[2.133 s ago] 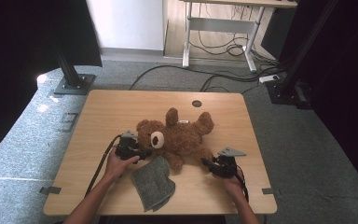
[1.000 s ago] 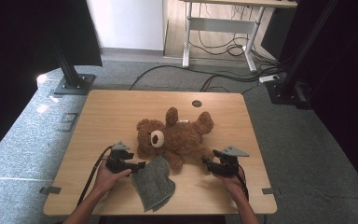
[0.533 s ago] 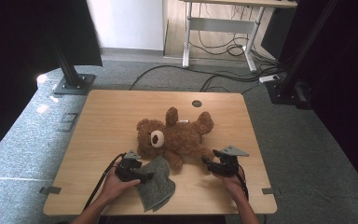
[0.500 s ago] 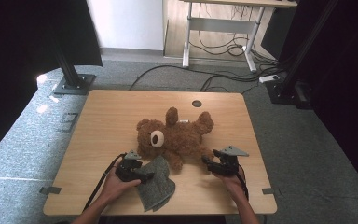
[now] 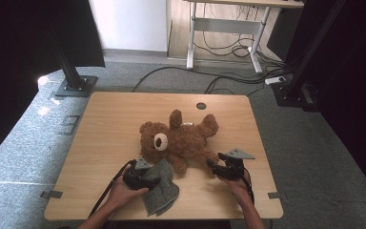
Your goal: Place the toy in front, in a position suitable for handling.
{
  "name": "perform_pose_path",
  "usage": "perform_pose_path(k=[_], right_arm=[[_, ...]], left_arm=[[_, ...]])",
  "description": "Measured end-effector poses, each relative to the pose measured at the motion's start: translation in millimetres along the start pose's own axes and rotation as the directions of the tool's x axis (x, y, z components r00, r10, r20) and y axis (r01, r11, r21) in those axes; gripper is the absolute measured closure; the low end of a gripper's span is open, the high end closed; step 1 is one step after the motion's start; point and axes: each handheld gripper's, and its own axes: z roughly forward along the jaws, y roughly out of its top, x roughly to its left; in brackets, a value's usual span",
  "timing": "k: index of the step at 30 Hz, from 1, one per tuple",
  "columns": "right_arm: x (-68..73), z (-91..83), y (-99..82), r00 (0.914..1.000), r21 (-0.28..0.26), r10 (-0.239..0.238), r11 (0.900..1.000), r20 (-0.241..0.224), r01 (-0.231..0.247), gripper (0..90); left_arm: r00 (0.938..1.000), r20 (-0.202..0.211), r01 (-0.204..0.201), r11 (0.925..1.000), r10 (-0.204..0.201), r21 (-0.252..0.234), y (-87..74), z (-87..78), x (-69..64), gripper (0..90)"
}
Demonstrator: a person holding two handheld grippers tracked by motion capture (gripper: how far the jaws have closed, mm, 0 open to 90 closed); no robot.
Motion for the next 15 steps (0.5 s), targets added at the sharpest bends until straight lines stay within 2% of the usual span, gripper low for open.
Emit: perform_pose_path(k=[2, 5, 6, 8, 9, 10, 13, 15], right_arm=[[-0.4, 0.0, -0.1, 1.0000, 0.001, -0.001, 1.0000, 0.003, 0.001, 37.6], [-0.7, 0.0, -0.2, 1.0000, 0.002, 0.000, 1.0000, 0.005, 0.000, 37.7], [-1.0, 0.0, -0.3, 1.0000, 0.002, 0.001, 1.0000, 0.006, -0.001, 37.9], [-1.1, 0.0, -0.4, 1.0000, 0.002, 0.002, 1.0000, 0.007, -0.002, 37.9], [-1.1, 0.0, -0.4, 1.0000, 0.002, 0.002, 1.0000, 0.007, -0.002, 37.9], [-1.2, -0.2, -0.4, 1.0000, 0.002, 0.001, 1.0000, 0.007, -0.001, 38.0], [-1.4, -0.4, -0.3, 1.0000, 0.001, 0.002, 1.0000, 0.007, -0.002, 38.0], [-1.7, -1.5, 0.0, 1.0000, -0.004, 0.002, 1.0000, 0.006, -0.002, 38.0]], left_arm=[[1.0000, 0.002, -0.006, 0.9999, 0.006, -0.010, -1.5, -0.7, 0.2, 43.8], [0.9998, 0.012, -0.018, 0.9997, 0.018, -0.016, -2.2, -1.4, 0.5, 48.7], [0.9996, 0.018, -0.021, 0.9996, 0.021, -0.018, -2.4, -1.5, 0.5, 55.0], [0.9991, 0.033, -0.027, 0.9994, 0.027, -0.020, -2.6, -1.8, 0.3, 61.0], [0.9988, 0.039, -0.028, 0.9994, 0.028, -0.021, -2.7, -2.0, 0.4, 61.0], [0.9985, 0.047, -0.027, 0.9994, 0.028, -0.022, -2.8, -2.1, 0.8, 66.2], [0.9972, 0.070, -0.023, 0.9994, 0.025, -0.026, -3.4, -2.3, 2.1, 71.3], [0.9947, 0.103, -0.008, 0.9995, 0.011, -0.032, -4.0, -3.1, 5.8, 73.4]])
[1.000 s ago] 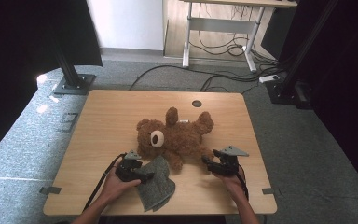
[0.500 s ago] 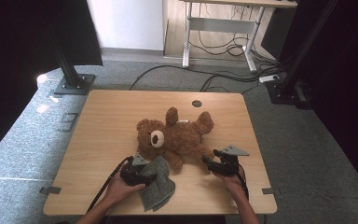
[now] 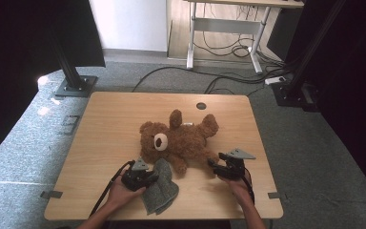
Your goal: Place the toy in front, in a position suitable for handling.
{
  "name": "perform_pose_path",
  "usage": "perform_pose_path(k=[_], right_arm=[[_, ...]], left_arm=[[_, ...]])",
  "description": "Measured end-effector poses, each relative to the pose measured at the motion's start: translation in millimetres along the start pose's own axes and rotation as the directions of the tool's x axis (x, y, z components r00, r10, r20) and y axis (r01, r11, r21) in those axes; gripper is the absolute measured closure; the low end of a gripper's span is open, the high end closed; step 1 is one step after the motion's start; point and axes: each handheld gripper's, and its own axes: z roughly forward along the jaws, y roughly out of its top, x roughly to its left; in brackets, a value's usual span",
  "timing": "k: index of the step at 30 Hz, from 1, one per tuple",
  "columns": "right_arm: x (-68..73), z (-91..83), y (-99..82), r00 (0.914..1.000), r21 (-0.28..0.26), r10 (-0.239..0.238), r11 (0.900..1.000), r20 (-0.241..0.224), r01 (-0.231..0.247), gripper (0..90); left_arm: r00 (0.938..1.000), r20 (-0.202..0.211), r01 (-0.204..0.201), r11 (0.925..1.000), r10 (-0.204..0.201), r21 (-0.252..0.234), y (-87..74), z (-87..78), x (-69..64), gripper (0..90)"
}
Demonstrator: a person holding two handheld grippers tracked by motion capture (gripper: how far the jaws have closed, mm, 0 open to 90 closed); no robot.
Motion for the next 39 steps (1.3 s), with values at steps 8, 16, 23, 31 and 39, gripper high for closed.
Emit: perform_pose_path(k=[8, 16, 23, 31, 39], right_arm=[[-1.6, -4.6, 2.8, 1.0000, -0.024, 0.006, 0.9997, -0.001, -0.006, 38.0], [0.5, -5.8, 5.8, 1.0000, -0.035, 0.005, 0.9994, -0.002, -0.005, 37.9], [3.3, -4.8, 7.6, 1.0000, -0.040, 0.001, 0.9992, -0.003, -0.001, 38.0], [4.8, -4.2, 9.1, 1.0000, -0.044, 0.001, 0.9990, -0.002, -0.001, 38.0], [7.3, -3.7, 12.9, 1.0000, -0.055, -0.008, 0.9984, -0.003, 0.008, 37.9]], left_arm=[[0.9938, 0.092, 0.066, 0.9972, -0.063, -0.035, 1.0, -12.7, 13.9, 77.1], [0.9665, 0.215, 0.174, 0.9735, -0.140, -0.148, 1.5, -40.4, 33.4, 77.7], [0.9371, 0.298, 0.256, 0.9388, -0.182, -0.230, -0.4, -57.8, 48.4, 78.0], [0.9304, 0.319, 0.278, 0.9137, -0.180, -0.296, 2.2, -73.4, 54.2, 78.0], [0.9324, 0.310, 0.294, 0.8895, -0.186, -0.350, 5.8, -88.8, 62.7, 78.0]])
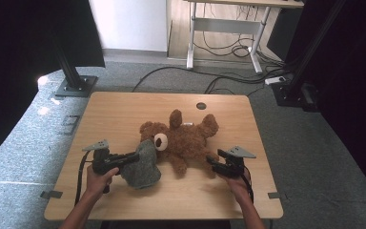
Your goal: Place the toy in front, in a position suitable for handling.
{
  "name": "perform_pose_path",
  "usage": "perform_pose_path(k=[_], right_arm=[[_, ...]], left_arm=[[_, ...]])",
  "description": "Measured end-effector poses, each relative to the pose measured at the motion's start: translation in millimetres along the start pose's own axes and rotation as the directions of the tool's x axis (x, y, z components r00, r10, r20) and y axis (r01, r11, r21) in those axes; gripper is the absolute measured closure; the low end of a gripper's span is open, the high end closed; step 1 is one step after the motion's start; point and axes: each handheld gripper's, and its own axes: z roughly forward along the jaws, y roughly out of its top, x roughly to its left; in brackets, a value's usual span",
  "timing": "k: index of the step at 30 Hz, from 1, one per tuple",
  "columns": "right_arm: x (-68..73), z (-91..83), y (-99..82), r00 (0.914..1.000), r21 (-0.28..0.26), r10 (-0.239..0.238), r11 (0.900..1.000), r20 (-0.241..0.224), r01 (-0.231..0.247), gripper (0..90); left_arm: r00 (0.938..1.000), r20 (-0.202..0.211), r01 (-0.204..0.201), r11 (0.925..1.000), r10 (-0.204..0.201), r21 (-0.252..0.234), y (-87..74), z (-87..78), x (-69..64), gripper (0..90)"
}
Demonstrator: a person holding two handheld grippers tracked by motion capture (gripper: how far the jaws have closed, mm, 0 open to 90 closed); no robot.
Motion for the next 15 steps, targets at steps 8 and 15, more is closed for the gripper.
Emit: perform_pose_path(k=[8, 15], right_arm=[[5.3, 0.9, 9.4, 0.9999, -0.022, -0.010, 0.9997, -0.010, 0.009, 37.9], [13.4, 7.5, 19.8, 0.9990, -0.026, -0.034, 0.9991, -0.029, 0.033, 37.7]], left_arm=[[1.0000, -0.006, 0.004, 0.9983, -0.004, -0.058, 9.6, -15.4, 0.7, 78.0], [0.9998, -0.008, 0.014, 0.9951, -0.015, -0.098, 13.9, -25.9, 3.1, 78.0]])
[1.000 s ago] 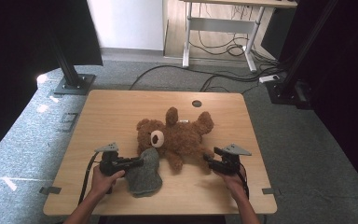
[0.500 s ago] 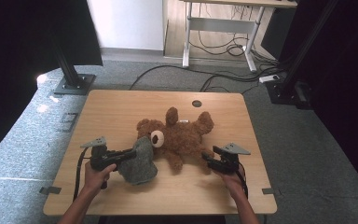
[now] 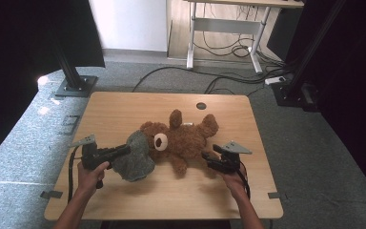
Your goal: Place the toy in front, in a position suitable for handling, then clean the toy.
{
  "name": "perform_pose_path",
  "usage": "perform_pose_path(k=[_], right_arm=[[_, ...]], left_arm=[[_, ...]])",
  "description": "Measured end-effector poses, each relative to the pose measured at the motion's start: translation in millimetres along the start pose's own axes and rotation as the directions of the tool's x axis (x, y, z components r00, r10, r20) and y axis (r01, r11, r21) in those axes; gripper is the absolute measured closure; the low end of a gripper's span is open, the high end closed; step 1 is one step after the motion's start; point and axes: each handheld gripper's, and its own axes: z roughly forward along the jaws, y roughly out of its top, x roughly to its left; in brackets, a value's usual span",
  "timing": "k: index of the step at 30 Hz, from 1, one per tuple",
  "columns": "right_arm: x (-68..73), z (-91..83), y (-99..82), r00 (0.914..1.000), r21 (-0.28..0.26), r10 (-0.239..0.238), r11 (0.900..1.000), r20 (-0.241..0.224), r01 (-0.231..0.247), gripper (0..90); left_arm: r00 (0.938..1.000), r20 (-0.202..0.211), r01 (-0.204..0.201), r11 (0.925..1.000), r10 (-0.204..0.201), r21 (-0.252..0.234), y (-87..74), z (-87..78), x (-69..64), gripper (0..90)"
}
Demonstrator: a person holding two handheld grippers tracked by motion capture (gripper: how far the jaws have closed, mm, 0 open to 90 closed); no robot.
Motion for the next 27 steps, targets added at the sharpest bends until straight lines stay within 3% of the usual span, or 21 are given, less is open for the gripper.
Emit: perform_pose_path(k=[7, 11, 20, 27], right_arm=[[9.9, 16.0, 14.5, 0.9990, 0.026, -0.037, 0.9990, -0.027, 0.038, 35.9], [7.9, 22.9, 16.6, 0.9994, 0.049, -0.019, 0.9986, -0.029, 0.020, 34.1], [-0.4, 32.5, -1.0, 0.9993, 0.143, 0.011, 0.9897, -0.037, -0.006, 31.0], [-2.1, 39.2, -12.6, 0.9994, 0.182, -0.002, 0.9832, -0.035, 0.009, 35.1]], left_arm=[[0.9999, -0.011, 0.000, 1.0000, 0.000, -0.003, 0.1, -1.1, 1.2, 78.0], [0.9998, -0.021, 0.001, 1.0000, -0.001, -0.008, 0.6, -2.9, 2.7, 77.9], [0.9998, -0.009, 0.015, 0.9995, -0.016, -0.028, 4.1, -2.7, 4.3, 77.9], [0.9999, 0.003, 0.012, 0.9999, -0.012, -0.012, 12.1, 21.3, 2.6, 77.9]])
